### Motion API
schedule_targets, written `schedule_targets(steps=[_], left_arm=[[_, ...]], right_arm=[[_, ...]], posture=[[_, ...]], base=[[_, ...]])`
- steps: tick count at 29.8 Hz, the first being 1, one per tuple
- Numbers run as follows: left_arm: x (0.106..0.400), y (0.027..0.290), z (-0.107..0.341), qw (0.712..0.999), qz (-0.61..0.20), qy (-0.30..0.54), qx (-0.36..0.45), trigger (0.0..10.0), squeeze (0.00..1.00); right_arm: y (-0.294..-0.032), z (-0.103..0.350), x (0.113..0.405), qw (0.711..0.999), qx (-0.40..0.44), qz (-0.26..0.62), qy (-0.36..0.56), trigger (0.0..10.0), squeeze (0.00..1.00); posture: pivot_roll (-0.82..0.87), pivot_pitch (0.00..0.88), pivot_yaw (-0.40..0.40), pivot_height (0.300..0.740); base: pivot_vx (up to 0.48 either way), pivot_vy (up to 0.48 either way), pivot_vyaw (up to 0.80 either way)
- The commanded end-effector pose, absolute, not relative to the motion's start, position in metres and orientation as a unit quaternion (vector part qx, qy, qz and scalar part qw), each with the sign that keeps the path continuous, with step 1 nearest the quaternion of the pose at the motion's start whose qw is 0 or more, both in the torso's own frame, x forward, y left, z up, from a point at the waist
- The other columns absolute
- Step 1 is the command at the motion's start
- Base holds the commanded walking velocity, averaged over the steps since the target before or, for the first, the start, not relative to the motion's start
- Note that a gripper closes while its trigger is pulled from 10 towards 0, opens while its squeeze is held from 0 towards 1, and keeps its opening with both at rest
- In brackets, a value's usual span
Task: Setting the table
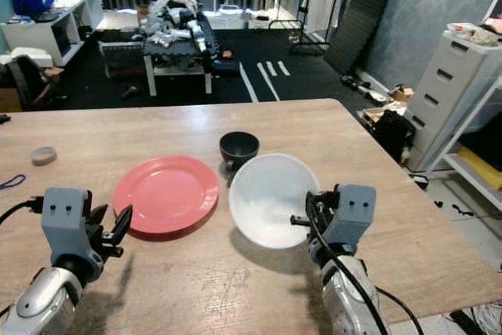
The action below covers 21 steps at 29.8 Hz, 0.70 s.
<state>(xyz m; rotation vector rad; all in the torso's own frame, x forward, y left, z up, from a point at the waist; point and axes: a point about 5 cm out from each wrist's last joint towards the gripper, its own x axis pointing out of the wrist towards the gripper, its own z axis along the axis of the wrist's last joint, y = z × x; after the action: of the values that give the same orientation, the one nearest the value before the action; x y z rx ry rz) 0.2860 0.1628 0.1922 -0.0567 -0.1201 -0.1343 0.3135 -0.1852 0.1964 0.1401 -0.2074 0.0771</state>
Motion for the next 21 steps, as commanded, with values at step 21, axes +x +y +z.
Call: schedule_targets(steps=[21], left_arm=[[0.264, 0.161, 0.214, 0.981, -0.155, -0.095, 0.064, 10.0, 0.00]], right_arm=[[-0.169, 0.202, 0.391, 0.987, 0.126, 0.058, 0.078, 10.0, 0.00]], posture=[[0.11, 0.173, 0.010, 0.740]], base=[[0.000, 0.000, 0.00]])
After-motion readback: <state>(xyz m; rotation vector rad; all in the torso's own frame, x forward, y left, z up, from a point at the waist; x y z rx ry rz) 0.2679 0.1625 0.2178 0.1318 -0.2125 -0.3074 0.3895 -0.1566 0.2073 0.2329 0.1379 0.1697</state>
